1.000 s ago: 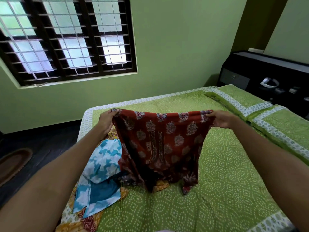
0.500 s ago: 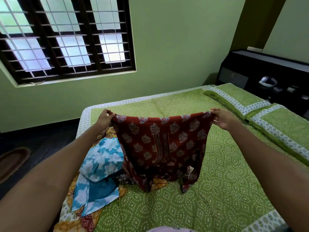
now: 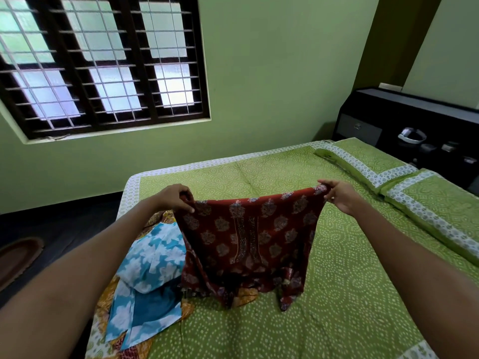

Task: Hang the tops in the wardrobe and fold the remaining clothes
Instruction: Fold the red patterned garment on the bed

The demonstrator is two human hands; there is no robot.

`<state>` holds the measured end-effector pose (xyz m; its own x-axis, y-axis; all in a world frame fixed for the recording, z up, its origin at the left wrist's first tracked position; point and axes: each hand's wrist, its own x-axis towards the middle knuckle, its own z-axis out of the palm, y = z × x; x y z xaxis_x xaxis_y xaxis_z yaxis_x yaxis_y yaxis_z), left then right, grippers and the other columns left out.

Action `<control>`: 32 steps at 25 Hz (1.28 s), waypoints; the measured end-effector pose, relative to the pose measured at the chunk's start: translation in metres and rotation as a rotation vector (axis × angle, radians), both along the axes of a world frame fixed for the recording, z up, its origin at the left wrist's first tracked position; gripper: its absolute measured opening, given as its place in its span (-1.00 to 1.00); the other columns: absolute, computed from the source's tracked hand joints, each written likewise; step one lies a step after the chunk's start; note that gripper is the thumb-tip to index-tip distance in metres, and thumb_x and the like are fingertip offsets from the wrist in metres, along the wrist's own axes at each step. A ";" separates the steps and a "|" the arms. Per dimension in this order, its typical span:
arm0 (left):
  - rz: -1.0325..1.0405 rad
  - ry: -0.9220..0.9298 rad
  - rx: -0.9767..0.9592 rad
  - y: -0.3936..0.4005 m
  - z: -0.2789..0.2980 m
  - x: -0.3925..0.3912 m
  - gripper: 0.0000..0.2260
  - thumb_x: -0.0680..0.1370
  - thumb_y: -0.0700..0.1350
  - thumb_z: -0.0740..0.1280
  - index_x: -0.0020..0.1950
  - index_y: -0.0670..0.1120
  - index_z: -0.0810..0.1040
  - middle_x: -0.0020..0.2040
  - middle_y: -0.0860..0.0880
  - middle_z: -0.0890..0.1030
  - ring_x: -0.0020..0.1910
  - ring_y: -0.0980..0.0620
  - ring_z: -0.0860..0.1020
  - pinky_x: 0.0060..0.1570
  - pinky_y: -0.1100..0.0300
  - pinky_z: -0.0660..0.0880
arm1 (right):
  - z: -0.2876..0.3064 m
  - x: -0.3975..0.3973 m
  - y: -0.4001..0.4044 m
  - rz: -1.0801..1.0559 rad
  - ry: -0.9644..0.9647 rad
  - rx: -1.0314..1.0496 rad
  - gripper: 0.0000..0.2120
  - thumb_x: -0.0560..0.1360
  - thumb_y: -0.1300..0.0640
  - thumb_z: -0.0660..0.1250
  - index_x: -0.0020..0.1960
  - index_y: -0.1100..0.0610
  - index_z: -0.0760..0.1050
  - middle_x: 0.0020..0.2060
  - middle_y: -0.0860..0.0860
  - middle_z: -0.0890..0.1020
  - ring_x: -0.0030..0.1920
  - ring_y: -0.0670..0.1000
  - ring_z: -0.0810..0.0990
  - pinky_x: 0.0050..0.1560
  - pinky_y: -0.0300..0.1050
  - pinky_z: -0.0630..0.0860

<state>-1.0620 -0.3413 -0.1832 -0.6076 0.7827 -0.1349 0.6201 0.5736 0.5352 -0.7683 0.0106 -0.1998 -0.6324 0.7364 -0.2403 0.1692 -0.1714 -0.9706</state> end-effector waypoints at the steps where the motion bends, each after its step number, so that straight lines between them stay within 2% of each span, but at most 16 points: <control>1: -0.048 0.085 -0.085 0.000 0.001 0.000 -0.75 0.35 -0.20 0.53 -0.02 -0.15 0.60 -0.11 -0.02 0.50 -0.11 0.04 0.45 -0.14 0.20 0.36 | 0.000 0.002 -0.001 0.029 -0.041 0.063 -0.48 0.31 0.68 0.04 0.14 0.35 0.49 -0.01 0.13 0.50 -0.15 -0.01 0.46 -0.29 -0.28 0.49; 4: -0.021 0.161 -0.039 0.001 0.006 0.000 -0.75 0.39 -0.28 0.47 0.06 -0.23 0.61 -0.05 -0.12 0.52 -0.05 -0.02 0.46 -0.12 0.23 0.34 | -0.001 0.010 -0.003 0.135 -0.221 0.420 -0.64 0.29 0.65 0.27 0.04 0.47 0.54 -0.22 0.12 0.54 -0.25 0.02 0.48 -0.38 -0.36 0.49; 6: -0.007 0.201 0.008 -0.002 0.005 -0.003 -0.80 0.44 -0.26 0.44 0.04 -0.25 0.63 0.00 -0.20 0.58 0.01 -0.10 0.51 -0.08 0.20 0.36 | -0.006 0.015 -0.001 0.170 -0.258 0.603 -0.73 0.26 0.55 0.42 -0.04 0.47 0.58 -0.18 0.12 0.52 -0.15 0.06 0.50 -0.22 -0.27 0.46; 7: 0.001 0.225 0.048 -0.004 0.003 -0.008 -0.82 0.45 -0.24 0.43 0.03 -0.26 0.64 0.04 -0.22 0.58 0.07 -0.15 0.51 -0.02 0.17 0.36 | -0.008 0.018 0.000 0.171 -0.242 0.629 -0.75 0.27 0.51 0.46 -0.05 0.46 0.59 -0.11 0.12 0.53 -0.07 0.06 0.50 -0.13 -0.23 0.43; 9: 0.055 0.276 0.154 -0.009 -0.001 -0.019 -0.85 0.47 -0.22 0.42 -0.02 -0.28 0.64 0.16 -0.25 0.51 0.20 -0.18 0.44 0.15 0.11 0.34 | -0.006 0.020 0.000 0.190 -0.178 0.586 -0.77 0.32 0.46 0.45 -0.03 0.45 0.58 -0.09 0.09 0.57 -0.07 0.01 0.53 -0.11 -0.26 0.46; 11: 0.161 0.266 0.315 -0.009 -0.004 -0.025 -0.89 0.50 -0.23 0.38 -0.03 -0.25 0.63 0.20 -0.21 0.49 0.20 -0.14 0.44 0.19 0.09 0.36 | 0.003 0.021 -0.002 0.231 -0.119 0.431 -0.86 0.38 0.42 0.40 -0.06 0.38 0.61 -0.23 0.05 0.64 -0.17 -0.03 0.57 -0.23 -0.38 0.51; 12: 0.206 0.215 0.398 -0.008 -0.002 -0.022 -0.92 0.53 -0.23 0.34 -0.05 -0.23 0.60 0.10 -0.19 0.54 0.10 -0.11 0.48 0.10 0.17 0.39 | 0.007 0.021 -0.004 0.258 -0.090 0.327 -0.92 0.41 0.39 0.38 -0.10 0.33 0.61 -0.29 0.02 0.66 -0.21 -0.03 0.59 -0.26 -0.37 0.53; 14: 0.278 0.126 0.514 -0.005 0.002 -0.012 -0.91 0.58 -0.22 0.26 -0.07 -0.17 0.54 -0.16 -0.09 0.55 -0.12 -0.02 0.46 -0.19 0.42 0.33 | 0.014 0.019 -0.004 0.283 -0.017 0.111 -0.92 0.47 0.35 0.32 -0.14 0.29 0.59 -0.31 0.03 0.67 -0.25 -0.03 0.63 -0.28 -0.30 0.57; 15: 0.300 0.117 0.544 -0.003 0.003 -0.009 -0.89 0.60 -0.21 0.23 -0.08 -0.17 0.52 -0.21 -0.06 0.53 -0.18 0.01 0.44 -0.26 0.44 0.30 | 0.018 0.015 -0.003 0.252 0.021 0.035 -0.92 0.49 0.34 0.30 -0.12 0.30 0.57 -0.31 0.04 0.67 -0.27 -0.02 0.64 -0.28 -0.29 0.58; 17: 0.339 0.159 0.559 0.002 0.005 -0.007 -0.86 0.60 -0.20 0.23 -0.08 -0.22 0.54 -0.22 -0.10 0.54 -0.19 -0.01 0.45 -0.26 0.34 0.31 | 0.022 0.005 -0.003 0.052 0.073 0.020 -0.91 0.49 0.33 0.31 -0.06 0.34 0.56 -0.36 0.04 0.65 -0.29 0.01 0.59 -0.35 -0.30 0.56; 19: 0.448 0.161 0.512 0.017 0.005 -0.003 -0.80 0.58 -0.19 0.25 -0.16 -0.27 0.54 -0.24 -0.20 0.56 -0.19 -0.07 0.48 -0.24 0.17 0.32 | 0.025 -0.011 -0.016 -0.166 0.019 0.127 -0.91 0.48 0.34 0.33 -0.02 0.33 0.55 -0.40 0.02 0.59 -0.36 -0.04 0.53 -0.44 -0.32 0.50; 21: 0.525 -0.047 0.451 0.044 0.007 0.022 -0.72 0.57 -0.16 0.27 -0.32 -0.21 0.48 -0.36 -0.16 0.49 -0.29 -0.06 0.46 -0.35 0.18 0.35 | 0.026 -0.032 -0.054 -0.089 0.020 0.165 -0.93 0.47 0.40 0.31 -0.15 0.29 0.52 -0.43 0.01 0.57 -0.50 -0.13 0.51 -0.50 -0.33 0.45; 23: 0.289 -0.224 0.414 0.076 0.010 0.061 -0.76 0.57 -0.16 0.29 -0.30 -0.18 0.50 -0.36 -0.08 0.45 -0.35 0.03 0.39 -0.47 0.33 0.31 | 0.026 -0.050 -0.103 0.164 0.099 0.050 -0.82 0.45 0.47 0.28 -0.16 0.21 0.47 -0.41 0.09 0.56 -0.56 -0.11 0.50 -0.52 -0.28 0.47; 26: -0.030 -0.258 0.426 0.105 0.023 0.105 -0.89 0.57 -0.23 0.27 0.01 -0.22 0.56 -0.16 -0.06 0.54 -0.22 0.12 0.45 -0.27 0.37 0.36 | 0.034 -0.063 -0.143 0.392 0.163 -0.021 -0.82 0.46 0.47 0.26 -0.18 0.22 0.49 -0.45 0.02 0.59 -0.48 -0.11 0.55 -0.42 -0.26 0.53; 29: -0.142 -0.333 0.438 0.110 0.038 0.115 -0.92 0.59 -0.26 0.21 0.00 -0.13 0.46 -0.22 -0.02 0.52 -0.29 0.15 0.43 -0.32 0.38 0.35 | 0.045 -0.061 -0.147 0.416 0.213 -0.077 -0.84 0.48 0.47 0.21 -0.19 0.33 0.52 -0.46 0.04 0.59 -0.48 -0.10 0.54 -0.38 -0.26 0.56; 32: -0.149 -0.364 0.385 0.110 0.046 0.117 -0.79 0.57 -0.31 0.12 -0.12 -0.09 0.50 -0.17 0.01 0.50 -0.21 0.13 0.44 -0.23 0.31 0.38 | 0.048 -0.052 -0.144 0.380 0.237 -0.100 -0.82 0.47 0.52 0.16 -0.12 0.38 0.52 -0.41 0.10 0.63 -0.42 -0.01 0.63 -0.30 -0.24 0.60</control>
<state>-0.9455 -0.2315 -0.1370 -0.4540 0.8910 -0.0025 0.4149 0.2139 0.8844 -0.8201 -0.1337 -0.1515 -0.8992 0.4223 -0.1145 0.0137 -0.2344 -0.9720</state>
